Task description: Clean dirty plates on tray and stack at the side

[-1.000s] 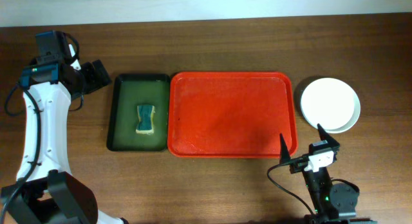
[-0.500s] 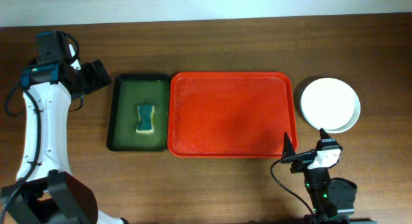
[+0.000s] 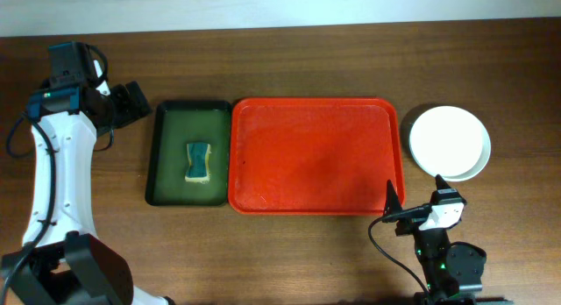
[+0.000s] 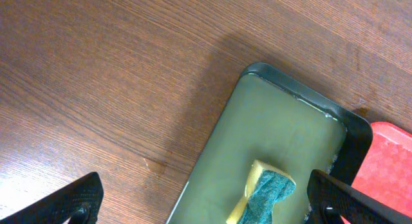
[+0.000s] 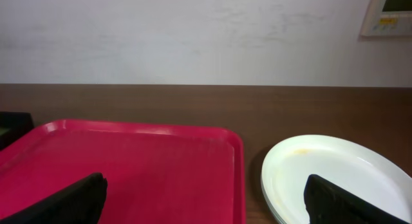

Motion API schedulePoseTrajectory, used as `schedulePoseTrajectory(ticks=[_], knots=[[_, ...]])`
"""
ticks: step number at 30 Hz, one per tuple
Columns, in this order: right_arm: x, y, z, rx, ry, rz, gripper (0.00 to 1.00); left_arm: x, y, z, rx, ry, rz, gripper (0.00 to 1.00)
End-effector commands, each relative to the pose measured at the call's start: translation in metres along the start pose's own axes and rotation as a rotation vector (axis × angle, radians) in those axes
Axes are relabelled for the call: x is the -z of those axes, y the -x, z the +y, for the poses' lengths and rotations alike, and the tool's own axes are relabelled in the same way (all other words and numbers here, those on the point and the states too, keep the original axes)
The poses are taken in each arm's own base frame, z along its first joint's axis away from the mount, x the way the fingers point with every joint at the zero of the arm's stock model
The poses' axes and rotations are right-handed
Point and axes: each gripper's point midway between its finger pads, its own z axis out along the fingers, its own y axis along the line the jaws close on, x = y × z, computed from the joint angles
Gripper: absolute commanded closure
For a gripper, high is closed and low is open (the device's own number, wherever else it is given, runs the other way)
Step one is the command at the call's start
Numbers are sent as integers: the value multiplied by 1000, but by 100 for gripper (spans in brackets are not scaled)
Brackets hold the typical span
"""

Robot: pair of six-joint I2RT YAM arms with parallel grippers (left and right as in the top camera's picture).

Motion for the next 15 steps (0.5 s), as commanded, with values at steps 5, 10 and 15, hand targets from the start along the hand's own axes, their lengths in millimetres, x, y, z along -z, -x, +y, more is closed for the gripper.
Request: schedulePoseTrajectory(ticks=[5, 10, 15], knots=[[0, -2, -1, -14, -10, 3, 1, -1, 2, 2, 20, -4, 0, 1], [0, -2, -1, -14, -10, 3, 2, -3, 0, 2, 19, -2, 8, 1], [0, -2, -1, -14, -10, 3, 2, 24, 0, -27, -39, -50, -50, 1]])
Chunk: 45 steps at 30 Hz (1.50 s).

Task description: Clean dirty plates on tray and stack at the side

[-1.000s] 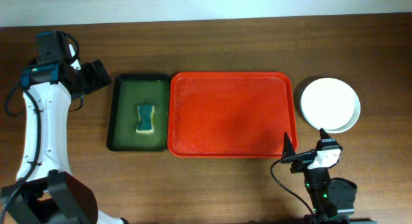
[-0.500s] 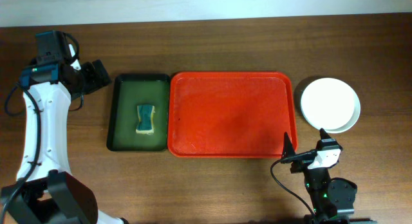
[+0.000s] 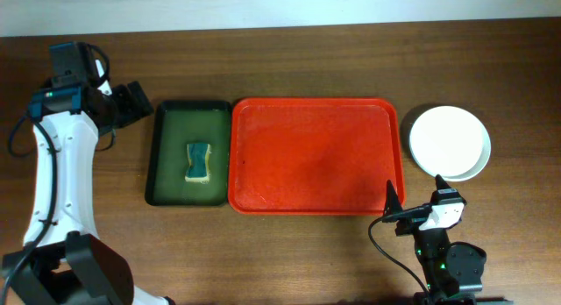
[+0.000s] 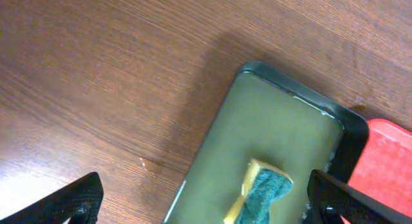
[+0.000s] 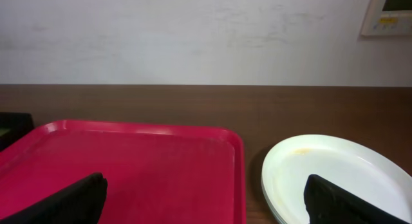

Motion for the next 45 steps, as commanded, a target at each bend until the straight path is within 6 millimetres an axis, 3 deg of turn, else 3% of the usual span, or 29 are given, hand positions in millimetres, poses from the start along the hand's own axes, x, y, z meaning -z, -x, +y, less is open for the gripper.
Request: schedulePoseTrajectory(ticks=[1, 5, 11, 17, 20, 27, 31, 34, 39, 41, 45], knots=[[0, -2, -1, -12, -10, 3, 1, 35, 3, -27, -37, -58, -77, 1], [0, -2, -1, -12, -10, 3, 1, 90, 7, -37, -57, -111, -204, 1], [0, -2, -1, -12, -10, 3, 2, 177, -8, -66, -132, -233, -384, 1], [0, -2, -1, -12, -10, 3, 1, 242, -20, -55, -124, -287, -537, 1], [0, -2, -1, -12, -10, 3, 1, 257, -37, -46, -123, -291, -546, 1], [0, -2, -1, -12, -10, 3, 1, 263, -91, -21, -126, -279, -510, 1], [0, -2, -1, -12, -10, 3, 2, 229, -128, -8, -129, -260, -459, 1], [0, -2, -1, -12, -10, 3, 2, 196, -144, -4, -127, -271, -489, 1], [0, -2, -1, -12, -10, 3, 2, 162, -149, -12, -125, -373, -682, 0], [0, -2, -1, -12, -10, 3, 2, 165, -142, -19, -124, -448, -849, 1], [0, -2, -1, -12, -10, 4, 2, 191, -132, -23, -100, -565, -1141, 1]])
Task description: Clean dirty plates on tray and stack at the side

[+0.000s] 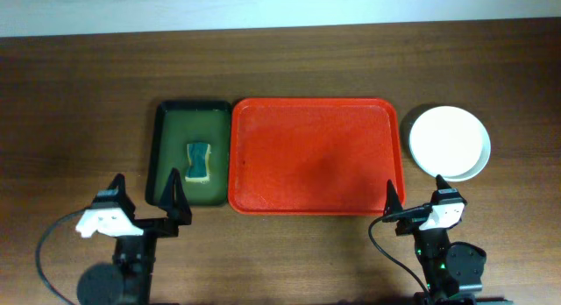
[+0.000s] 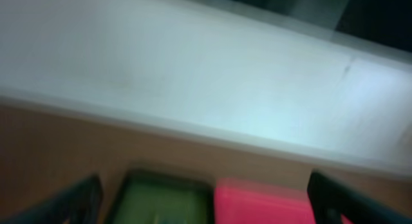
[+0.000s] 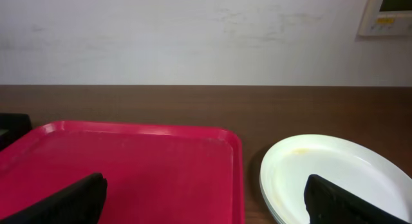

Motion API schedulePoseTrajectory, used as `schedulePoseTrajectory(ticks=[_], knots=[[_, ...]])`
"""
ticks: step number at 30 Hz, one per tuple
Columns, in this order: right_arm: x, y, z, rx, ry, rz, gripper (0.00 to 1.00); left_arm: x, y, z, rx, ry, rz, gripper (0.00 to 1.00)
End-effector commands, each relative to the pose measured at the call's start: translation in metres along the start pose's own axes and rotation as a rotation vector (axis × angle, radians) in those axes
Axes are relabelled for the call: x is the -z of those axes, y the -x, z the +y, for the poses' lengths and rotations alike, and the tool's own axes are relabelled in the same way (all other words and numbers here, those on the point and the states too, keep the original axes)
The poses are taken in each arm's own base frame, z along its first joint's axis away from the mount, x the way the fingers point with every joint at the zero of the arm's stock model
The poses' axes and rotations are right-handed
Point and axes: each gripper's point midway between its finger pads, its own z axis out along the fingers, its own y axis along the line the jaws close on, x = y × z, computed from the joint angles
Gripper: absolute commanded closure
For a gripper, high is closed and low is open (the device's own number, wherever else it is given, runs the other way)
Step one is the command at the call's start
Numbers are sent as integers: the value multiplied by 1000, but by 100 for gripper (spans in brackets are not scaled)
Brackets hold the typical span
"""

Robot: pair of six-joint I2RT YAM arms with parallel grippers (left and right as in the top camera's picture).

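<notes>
The red tray (image 1: 316,156) lies bare in the middle of the table. A stack of white plates (image 1: 450,143) sits on the wood to its right, and the top plate (image 3: 335,176) carries a faint yellowish smear. My left gripper (image 1: 146,187) is open at the near edge, in front of the dark basin (image 1: 165,156). Its wrist view is blurred but shows the basin (image 2: 164,195) and tray (image 2: 264,198) between wide-apart fingers (image 2: 71,201). My right gripper (image 1: 415,184) is open at the near right, empty, facing the tray (image 3: 129,172) and plates.
The basin holds greenish water and a yellow-and-teal sponge (image 1: 200,161). A white wall runs along the table's far edge. Bare wood surrounds the tray, the basin and the plates.
My left arm was stretched out at the far left behind the basin. It is now folded back at the near edge, gripper facing the wall, its view blurred. The right arm has not moved.
My left gripper hung open over the wood at the basin's back-left corner at both earlier moments, looking down on the sponge. Now it rests at the near edge. All along the tray was bare, the plates stacked at right, the right gripper still.
</notes>
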Motion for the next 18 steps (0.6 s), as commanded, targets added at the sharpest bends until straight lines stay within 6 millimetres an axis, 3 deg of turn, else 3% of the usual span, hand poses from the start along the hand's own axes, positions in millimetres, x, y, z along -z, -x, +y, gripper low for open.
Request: schedulePoseTrajectory(ticks=[1, 5, 10, 18], knots=[[0, -3, 0, -11, -4, 5, 2, 6, 11, -6, 8, -68, -175, 1], [0, -3, 0, -11, -4, 4, 2, 13, 11, -6, 4, -107, -321, 1], [0, -3, 0, -11, -4, 4, 1, 5, -25, 6, 3, -88, -283, 1], [0, -3, 0, -11, -4, 5, 1, -7, -88, 45, 8, 85, -67, 1]])
